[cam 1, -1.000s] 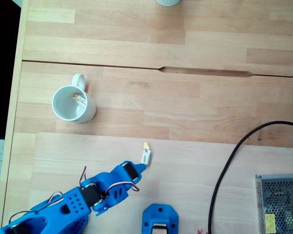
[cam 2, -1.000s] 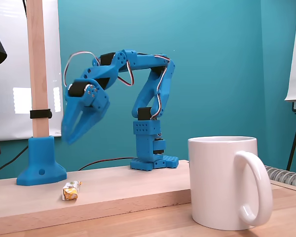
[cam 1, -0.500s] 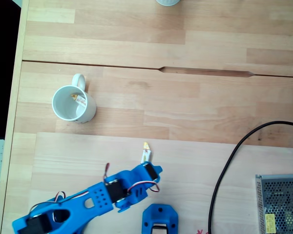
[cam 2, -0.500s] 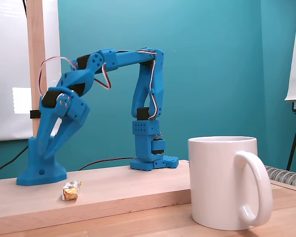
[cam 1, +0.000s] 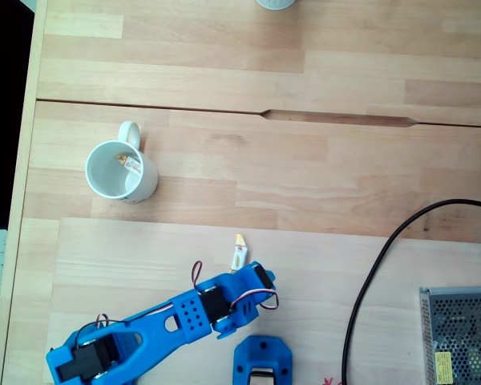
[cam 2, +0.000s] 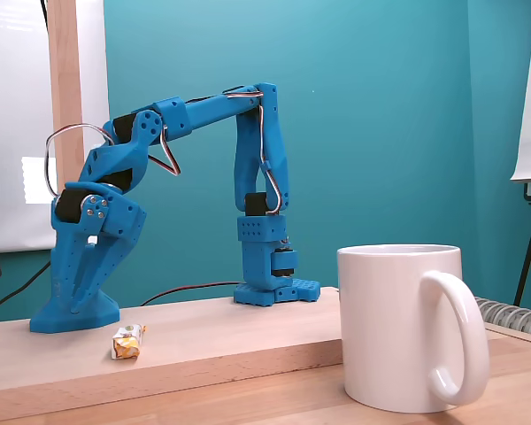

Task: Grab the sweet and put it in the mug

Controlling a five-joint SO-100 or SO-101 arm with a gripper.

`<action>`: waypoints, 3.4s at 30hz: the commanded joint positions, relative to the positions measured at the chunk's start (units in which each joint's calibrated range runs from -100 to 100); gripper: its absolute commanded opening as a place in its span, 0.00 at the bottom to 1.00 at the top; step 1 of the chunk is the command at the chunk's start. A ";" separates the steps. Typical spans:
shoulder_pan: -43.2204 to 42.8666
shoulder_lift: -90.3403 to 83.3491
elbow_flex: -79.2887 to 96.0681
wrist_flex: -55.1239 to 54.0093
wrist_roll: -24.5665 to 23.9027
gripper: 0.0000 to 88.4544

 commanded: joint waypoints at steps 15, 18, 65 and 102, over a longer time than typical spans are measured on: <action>-11.55 -0.82 -3.29 8.53 0.24 0.04; -11.40 -0.99 -3.29 8.53 0.44 0.04; -4.58 2.20 -6.32 8.53 -17.58 0.03; -4.65 1.94 -7.39 8.29 -17.44 0.03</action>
